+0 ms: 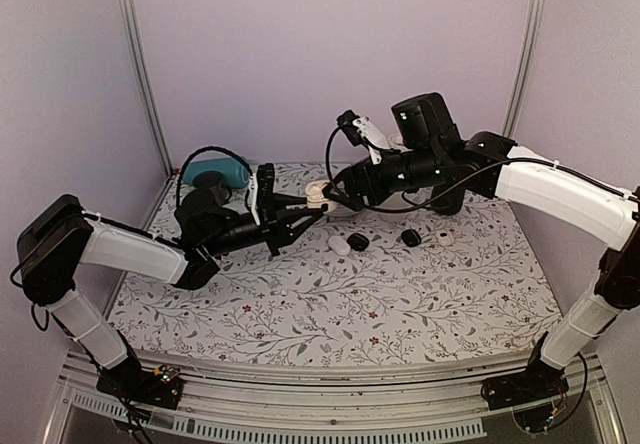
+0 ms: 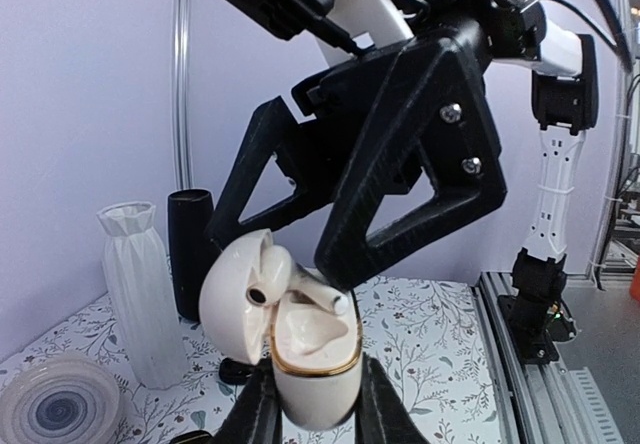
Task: Insert the wireless bluetooth earbuds into the charging case
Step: Adjust the right earbud in the right side groove of the charging case.
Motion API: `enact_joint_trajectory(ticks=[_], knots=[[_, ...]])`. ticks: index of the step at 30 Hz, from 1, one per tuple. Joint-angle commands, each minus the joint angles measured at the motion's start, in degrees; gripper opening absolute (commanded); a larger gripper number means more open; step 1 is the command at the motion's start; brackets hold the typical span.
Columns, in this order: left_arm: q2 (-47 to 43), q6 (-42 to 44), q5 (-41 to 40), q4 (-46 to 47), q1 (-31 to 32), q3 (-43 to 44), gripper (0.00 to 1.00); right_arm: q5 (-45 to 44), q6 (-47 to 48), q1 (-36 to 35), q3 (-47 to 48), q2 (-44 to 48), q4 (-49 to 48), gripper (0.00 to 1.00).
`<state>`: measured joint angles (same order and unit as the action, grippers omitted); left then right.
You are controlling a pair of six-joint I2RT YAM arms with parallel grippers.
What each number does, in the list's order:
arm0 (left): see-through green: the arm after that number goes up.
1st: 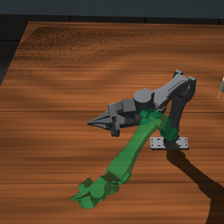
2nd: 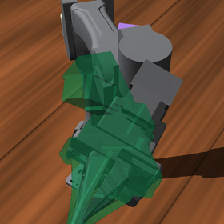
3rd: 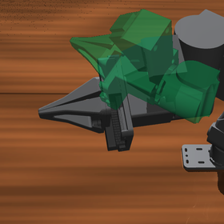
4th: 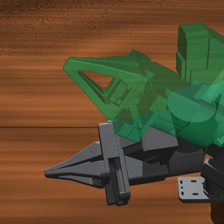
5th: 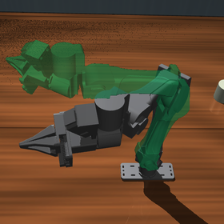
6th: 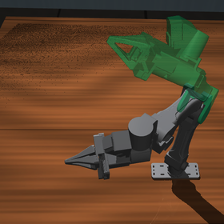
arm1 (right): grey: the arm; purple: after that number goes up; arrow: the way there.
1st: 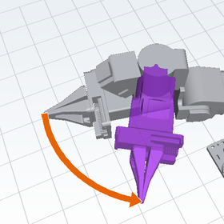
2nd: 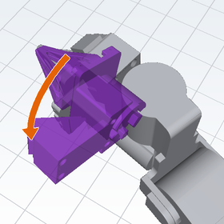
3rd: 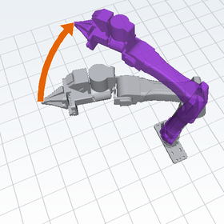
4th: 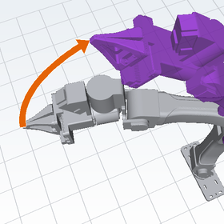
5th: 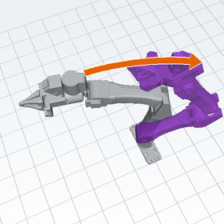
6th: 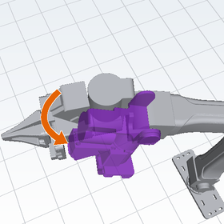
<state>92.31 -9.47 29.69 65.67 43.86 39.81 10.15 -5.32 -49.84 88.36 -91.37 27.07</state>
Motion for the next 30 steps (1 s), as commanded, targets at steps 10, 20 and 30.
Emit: enact_joint_trajectory(ticks=[10, 20, 30], knots=[[-0.12, 0.73, 0.41, 0.53, 1.14, 1.5, 0.0, -2.82, 0.17, -1.0, 1.68, 0.3, 0.43, 0.79], [0.06, 1.61, -3.44, 0.43, 1.15, 1.32, 0.0, -0.39, -6.8, 1.13, 1.93, 3.88, -0.48, 0.75], [1.66, 3.81, -8.35, 0.86, 1.87, 2.85, 0.0, -2.26, -18.26, 1.04, 8.77, 0.98, 4.62, 0.6]])
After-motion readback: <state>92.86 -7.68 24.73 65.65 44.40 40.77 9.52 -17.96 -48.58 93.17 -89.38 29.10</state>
